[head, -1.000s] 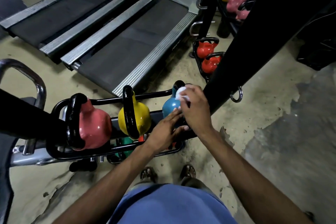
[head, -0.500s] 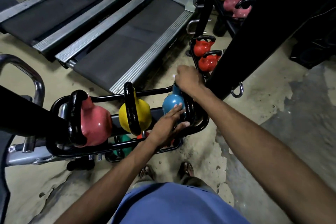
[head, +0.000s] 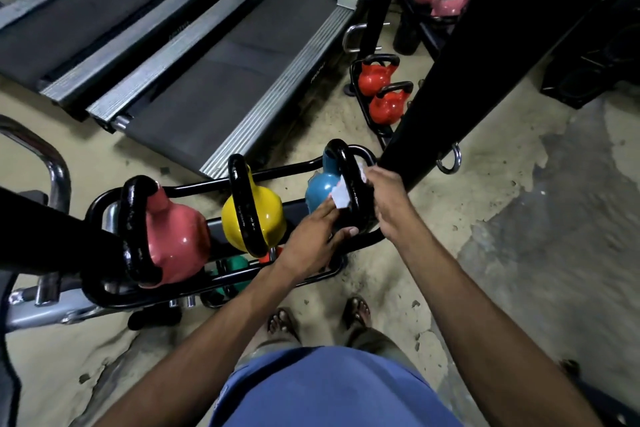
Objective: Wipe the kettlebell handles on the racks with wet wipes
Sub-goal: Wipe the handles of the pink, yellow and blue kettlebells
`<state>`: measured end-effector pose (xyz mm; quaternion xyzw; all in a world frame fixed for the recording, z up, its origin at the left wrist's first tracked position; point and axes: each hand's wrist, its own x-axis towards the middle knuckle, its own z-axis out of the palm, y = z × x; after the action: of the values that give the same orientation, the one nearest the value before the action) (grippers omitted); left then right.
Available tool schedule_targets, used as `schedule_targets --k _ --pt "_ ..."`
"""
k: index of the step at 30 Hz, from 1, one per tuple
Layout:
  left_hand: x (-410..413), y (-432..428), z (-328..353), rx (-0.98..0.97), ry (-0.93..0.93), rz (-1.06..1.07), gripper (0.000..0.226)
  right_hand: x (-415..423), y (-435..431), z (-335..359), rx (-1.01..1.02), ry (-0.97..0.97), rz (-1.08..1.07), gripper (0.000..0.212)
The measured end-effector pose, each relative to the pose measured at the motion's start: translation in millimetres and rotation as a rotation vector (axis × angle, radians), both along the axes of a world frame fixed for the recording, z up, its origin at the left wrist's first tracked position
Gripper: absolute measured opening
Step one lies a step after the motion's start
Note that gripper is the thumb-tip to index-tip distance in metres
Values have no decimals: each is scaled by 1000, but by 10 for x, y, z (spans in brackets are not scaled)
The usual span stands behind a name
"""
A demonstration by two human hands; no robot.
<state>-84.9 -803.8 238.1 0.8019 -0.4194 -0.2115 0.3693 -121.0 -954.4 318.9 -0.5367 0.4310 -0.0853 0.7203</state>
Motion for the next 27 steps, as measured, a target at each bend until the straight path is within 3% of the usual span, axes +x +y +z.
schedule_targets --k 3,6,9,13,16,18,20,23,25,27 --pt "-12 8 -44 -5 -34 -15 61 -161 21 -162 -83 -31 -13 25" --pt "-13 26 -74 9 -48 -17 62 32 -13 -197 -297 -21 -30 13" --pt "1 24 -126 19 -52 -19 69 145 43 -97 -799 -67 107 7" --pt "-63 -7 -144 -44 -66 0 62 -104 122 -219 -1628 24 596 18" --pt "-131 -2 -132 -37 -70 46 59 -393 20 -341 -1747 -41 742 32" --pt "-155 -7 -130 -47 -57 61 60 -586 50 -342 -1683 -146 717 45" --pt "-173 -19 -121 -46 -20 94 59 -704 128 -284 -1400 -193 513 41" --pt "-245 -31 -109 -20 11 170 54 -556 86 -250 -724 -63 192 28" --pt "-316 -47 -74 18 -7 193 54 -282 -42 -213 -244 -19 99 18" --pt "-371 -72 -44 78 -28 215 58 -64 -133 -86 171 -22 68 22"
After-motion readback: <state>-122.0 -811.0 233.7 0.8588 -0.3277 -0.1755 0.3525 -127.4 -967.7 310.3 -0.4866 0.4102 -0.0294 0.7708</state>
